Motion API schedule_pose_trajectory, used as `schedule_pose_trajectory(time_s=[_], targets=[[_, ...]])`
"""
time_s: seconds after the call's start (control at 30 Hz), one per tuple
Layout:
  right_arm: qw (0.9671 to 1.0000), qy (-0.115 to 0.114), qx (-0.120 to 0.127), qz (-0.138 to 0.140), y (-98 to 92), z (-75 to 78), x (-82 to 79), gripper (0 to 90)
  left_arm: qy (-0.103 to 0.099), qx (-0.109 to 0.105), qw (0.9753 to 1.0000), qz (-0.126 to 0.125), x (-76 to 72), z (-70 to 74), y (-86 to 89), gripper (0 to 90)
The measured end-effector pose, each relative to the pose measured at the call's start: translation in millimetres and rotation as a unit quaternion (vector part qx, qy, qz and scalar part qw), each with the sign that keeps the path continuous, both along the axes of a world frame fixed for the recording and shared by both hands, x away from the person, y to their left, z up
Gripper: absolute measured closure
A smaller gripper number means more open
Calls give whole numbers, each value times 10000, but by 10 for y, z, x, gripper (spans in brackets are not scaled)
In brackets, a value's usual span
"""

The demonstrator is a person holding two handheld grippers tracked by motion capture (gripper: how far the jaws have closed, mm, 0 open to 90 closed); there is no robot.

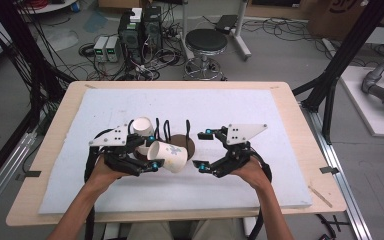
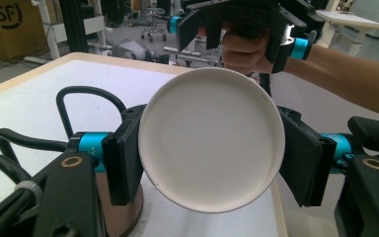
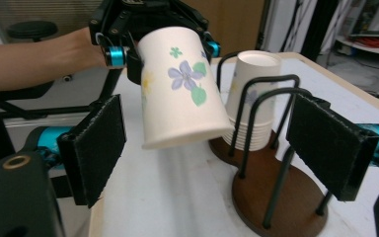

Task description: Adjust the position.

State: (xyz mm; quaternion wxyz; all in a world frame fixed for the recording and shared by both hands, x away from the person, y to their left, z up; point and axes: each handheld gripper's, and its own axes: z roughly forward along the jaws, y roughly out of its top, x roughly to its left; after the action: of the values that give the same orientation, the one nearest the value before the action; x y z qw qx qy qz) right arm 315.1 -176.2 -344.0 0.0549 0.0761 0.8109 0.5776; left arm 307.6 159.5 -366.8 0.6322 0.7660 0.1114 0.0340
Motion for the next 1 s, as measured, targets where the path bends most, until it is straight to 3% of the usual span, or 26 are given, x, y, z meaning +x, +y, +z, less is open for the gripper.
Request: schedule_pose_trajectory(time_s=[0.3,1.0], targets=[[9987,102,-98,494,215,65,64,157,-7,-46,10000,-48,-12,5,-23,342],[9954,274,-313,865,512,0,94,157,-73,-96,9998,-172,-54,40,-85,343]])
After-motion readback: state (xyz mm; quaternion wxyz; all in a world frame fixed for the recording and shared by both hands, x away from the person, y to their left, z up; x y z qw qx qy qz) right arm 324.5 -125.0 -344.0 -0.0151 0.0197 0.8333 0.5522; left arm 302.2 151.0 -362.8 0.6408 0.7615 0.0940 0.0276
